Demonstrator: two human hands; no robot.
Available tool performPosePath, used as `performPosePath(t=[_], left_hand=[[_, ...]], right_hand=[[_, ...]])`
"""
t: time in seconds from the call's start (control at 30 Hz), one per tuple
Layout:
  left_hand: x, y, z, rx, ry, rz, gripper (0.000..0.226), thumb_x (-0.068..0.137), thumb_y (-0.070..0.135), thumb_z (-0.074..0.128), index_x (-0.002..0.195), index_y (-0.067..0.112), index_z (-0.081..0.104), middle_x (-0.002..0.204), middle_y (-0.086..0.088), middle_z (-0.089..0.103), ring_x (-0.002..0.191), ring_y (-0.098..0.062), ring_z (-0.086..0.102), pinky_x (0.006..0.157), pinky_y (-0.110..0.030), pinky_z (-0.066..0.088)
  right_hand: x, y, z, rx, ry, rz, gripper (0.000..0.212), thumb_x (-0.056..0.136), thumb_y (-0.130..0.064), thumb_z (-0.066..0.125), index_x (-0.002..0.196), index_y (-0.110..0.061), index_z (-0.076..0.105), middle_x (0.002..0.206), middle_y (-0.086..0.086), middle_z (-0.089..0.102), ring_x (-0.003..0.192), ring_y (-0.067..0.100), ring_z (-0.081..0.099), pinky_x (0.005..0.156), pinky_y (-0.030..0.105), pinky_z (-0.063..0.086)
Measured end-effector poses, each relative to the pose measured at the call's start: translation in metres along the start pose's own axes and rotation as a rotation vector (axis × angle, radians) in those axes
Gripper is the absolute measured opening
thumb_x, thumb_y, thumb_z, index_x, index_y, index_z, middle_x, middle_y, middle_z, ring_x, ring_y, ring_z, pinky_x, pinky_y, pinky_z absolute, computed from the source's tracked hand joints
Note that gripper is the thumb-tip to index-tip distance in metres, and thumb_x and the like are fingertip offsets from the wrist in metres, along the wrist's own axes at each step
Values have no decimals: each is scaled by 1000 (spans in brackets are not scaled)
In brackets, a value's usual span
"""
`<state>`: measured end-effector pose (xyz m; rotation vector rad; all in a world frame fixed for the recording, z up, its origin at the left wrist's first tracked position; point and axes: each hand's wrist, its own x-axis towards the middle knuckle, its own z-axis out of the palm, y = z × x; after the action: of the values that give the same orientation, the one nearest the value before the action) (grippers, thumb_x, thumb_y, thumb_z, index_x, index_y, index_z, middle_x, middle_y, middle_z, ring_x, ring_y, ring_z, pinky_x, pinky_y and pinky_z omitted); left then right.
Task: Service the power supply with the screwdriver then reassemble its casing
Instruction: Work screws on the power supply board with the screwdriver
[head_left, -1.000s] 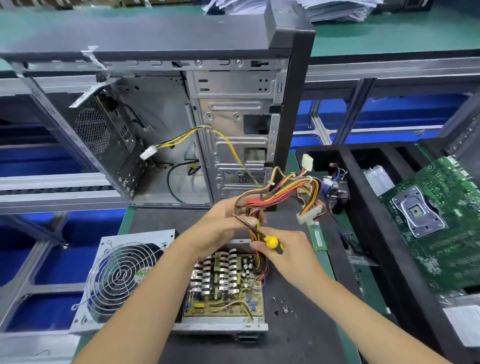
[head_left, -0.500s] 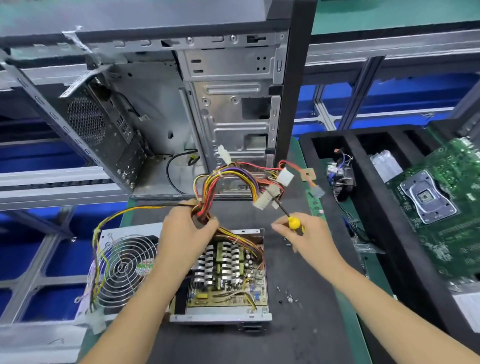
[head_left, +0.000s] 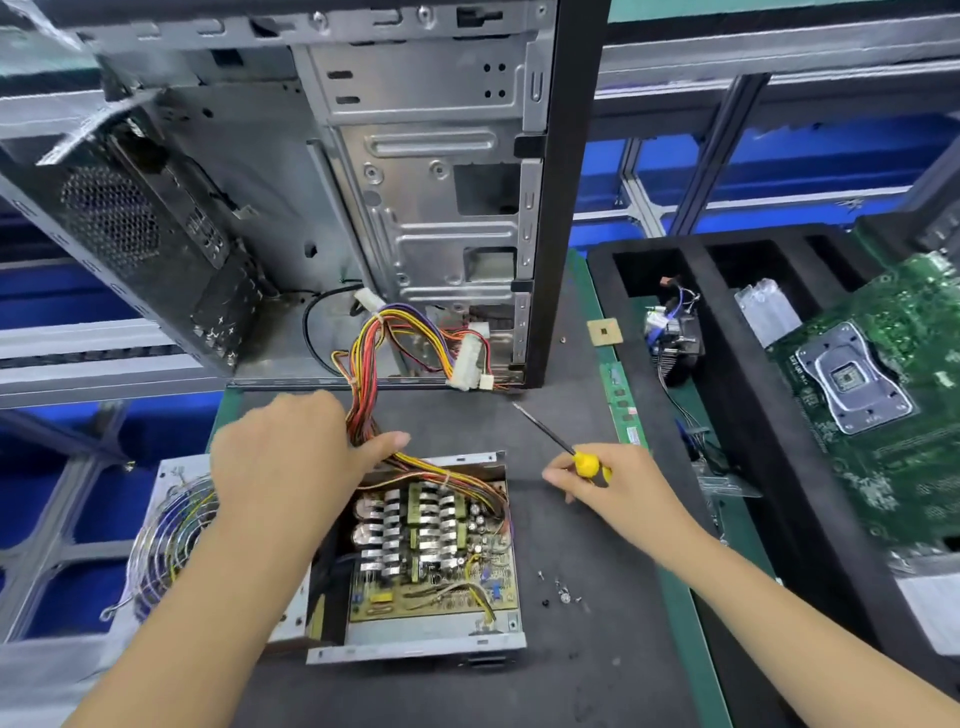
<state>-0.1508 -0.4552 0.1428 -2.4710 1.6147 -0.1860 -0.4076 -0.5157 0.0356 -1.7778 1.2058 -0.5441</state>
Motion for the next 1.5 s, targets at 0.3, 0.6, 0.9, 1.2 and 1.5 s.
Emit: performPosePath(t=[0.3, 0.6, 0.9, 1.2, 1.5], left_hand=[[5, 18, -30, -116, 133, 266, 32, 87, 49, 60, 75, 25, 42, 73, 2, 46, 85, -27, 62, 58, -31, 38], [12, 26, 5, -187, -44, 733, 30, 102, 40, 42, 106, 18, 62, 104, 4, 60, 102, -18, 58, 87, -30, 44], [17, 3, 15, -867, 432, 72, 53, 81, 25, 76, 123, 3, 52, 116, -12, 47, 107, -25, 46, 96, -25, 35], [24, -1, 0, -1879, -185, 130, 12, 88, 13, 58, 99, 17, 60, 68, -3, 61, 55, -14, 44, 53, -22, 38], [20, -15, 15, -1740, -22, -50, 14, 91, 28, 61, 89, 15, 59, 62, -6, 61, 52, -21, 56, 54, -29, 49]], right_hand=[[1, 2, -20, -85, -85, -13, 15, 80, -45, 69, 74, -31, 70, 55, -5, 61, 57, 20, 50, 58, 31, 41], [2, -2, -34, -83, -65, -19, 18, 82, -42, 68, 69, -29, 70, 59, 1, 53, 55, 7, 32, 51, 20, 26], [12, -9, -20, 143, 135, 27, 20, 92, -36, 56, 81, -31, 71, 59, 0, 63, 43, 8, 44, 49, 24, 41], [13, 2, -19, 120, 186, 70, 13, 87, -31, 65, 76, -29, 72, 64, -5, 65, 39, 8, 44, 45, 17, 40], [5, 4, -21, 19, 73, 183, 18, 76, -18, 78, 64, -29, 71, 62, -9, 63, 41, 2, 48, 41, 8, 31]])
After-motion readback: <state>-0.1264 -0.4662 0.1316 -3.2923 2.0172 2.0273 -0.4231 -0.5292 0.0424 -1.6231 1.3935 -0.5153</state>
